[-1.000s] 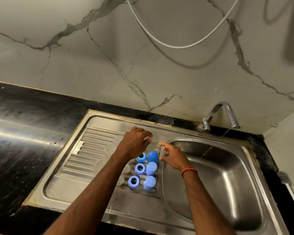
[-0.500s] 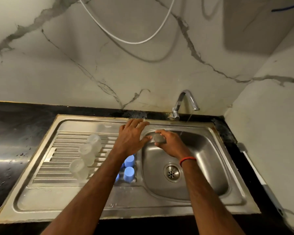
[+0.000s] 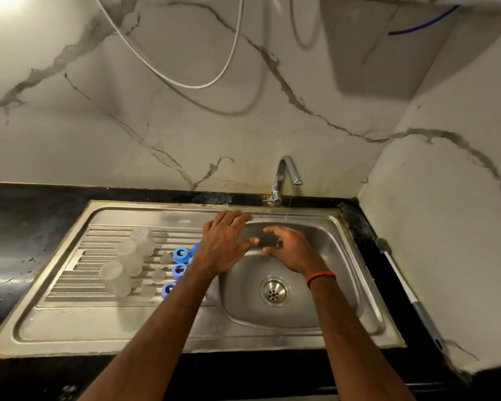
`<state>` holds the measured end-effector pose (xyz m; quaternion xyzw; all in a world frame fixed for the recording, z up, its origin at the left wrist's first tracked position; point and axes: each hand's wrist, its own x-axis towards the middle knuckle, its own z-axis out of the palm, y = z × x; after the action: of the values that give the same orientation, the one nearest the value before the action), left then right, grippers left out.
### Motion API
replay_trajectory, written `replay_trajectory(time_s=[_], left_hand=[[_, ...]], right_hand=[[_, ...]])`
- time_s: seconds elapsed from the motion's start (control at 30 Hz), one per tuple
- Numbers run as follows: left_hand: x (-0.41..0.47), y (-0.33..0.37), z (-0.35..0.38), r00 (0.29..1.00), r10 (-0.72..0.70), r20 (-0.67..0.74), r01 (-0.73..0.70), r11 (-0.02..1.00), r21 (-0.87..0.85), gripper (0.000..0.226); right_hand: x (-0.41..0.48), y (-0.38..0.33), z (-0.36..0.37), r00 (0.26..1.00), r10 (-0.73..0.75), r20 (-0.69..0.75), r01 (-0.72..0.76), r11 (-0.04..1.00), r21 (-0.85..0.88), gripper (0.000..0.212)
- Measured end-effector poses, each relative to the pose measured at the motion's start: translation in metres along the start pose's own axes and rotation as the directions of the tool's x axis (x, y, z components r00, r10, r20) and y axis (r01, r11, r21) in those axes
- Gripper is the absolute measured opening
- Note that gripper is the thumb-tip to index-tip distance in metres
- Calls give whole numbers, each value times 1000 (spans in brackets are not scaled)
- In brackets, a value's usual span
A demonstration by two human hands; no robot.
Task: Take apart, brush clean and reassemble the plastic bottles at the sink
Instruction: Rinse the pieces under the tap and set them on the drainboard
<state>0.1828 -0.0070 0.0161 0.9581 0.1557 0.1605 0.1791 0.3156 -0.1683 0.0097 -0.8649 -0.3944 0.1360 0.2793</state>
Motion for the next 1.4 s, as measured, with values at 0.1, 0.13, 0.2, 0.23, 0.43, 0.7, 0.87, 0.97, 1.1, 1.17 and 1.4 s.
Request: replay_trajectory(time_s=[0.1, 0.13, 0.2, 0.23, 0.43, 0.7, 0.87, 0.97, 1.1, 1.17, 1.4], left_hand=[[-14, 15, 12, 1000, -17, 23, 17, 1000, 23, 63], [-20, 21, 15, 999, -20, 24, 20, 999, 31, 63], [-32, 30, 20, 999, -34, 19, 33, 999, 40, 66], [-39, 34, 21, 999, -42, 19, 41, 998, 39, 70], [-76, 41, 25, 995, -99, 28, 97, 994, 49, 63], [-101, 28, 5, 989, -144, 17, 143, 989, 30, 61], [-109, 8, -14, 986, -167, -24, 168, 985, 32, 58], [-112, -13, -24, 978, -209, -28, 209, 978, 5, 58], [-122, -44, -37, 959, -273, -80, 273, 962, -6, 51], [-130, -63, -44, 948, -302, -102, 304, 953, 0, 47], [-148, -128, -63, 922, -368, -121, 373, 928, 23, 47]], right_hand=[[-18, 12, -3, 999, -32, -1, 32, 999, 12, 54], [-24, 16, -3, 999, -34, 6, 33, 999, 23, 54], [-36, 22, -3, 999, -36, 22, 35, 999, 31, 54], [-41, 25, -1, 999, -36, 30, 35, 999, 30, 54], [-64, 23, 15, 994, -64, 87, 60, 997, 46, 52], [-67, -10, 25, 983, -127, 131, 121, 991, 56, 53], [-53, -42, 32, 975, -183, 129, 182, 983, 26, 51], [-43, -66, 42, 965, -208, 161, 209, 978, 10, 53], [-28, -97, 66, 952, -228, 204, 228, 973, 25, 52], [-18, -113, 80, 949, -223, 222, 221, 975, 34, 51], [9, -163, 129, 912, -272, 306, 287, 958, -2, 44]])
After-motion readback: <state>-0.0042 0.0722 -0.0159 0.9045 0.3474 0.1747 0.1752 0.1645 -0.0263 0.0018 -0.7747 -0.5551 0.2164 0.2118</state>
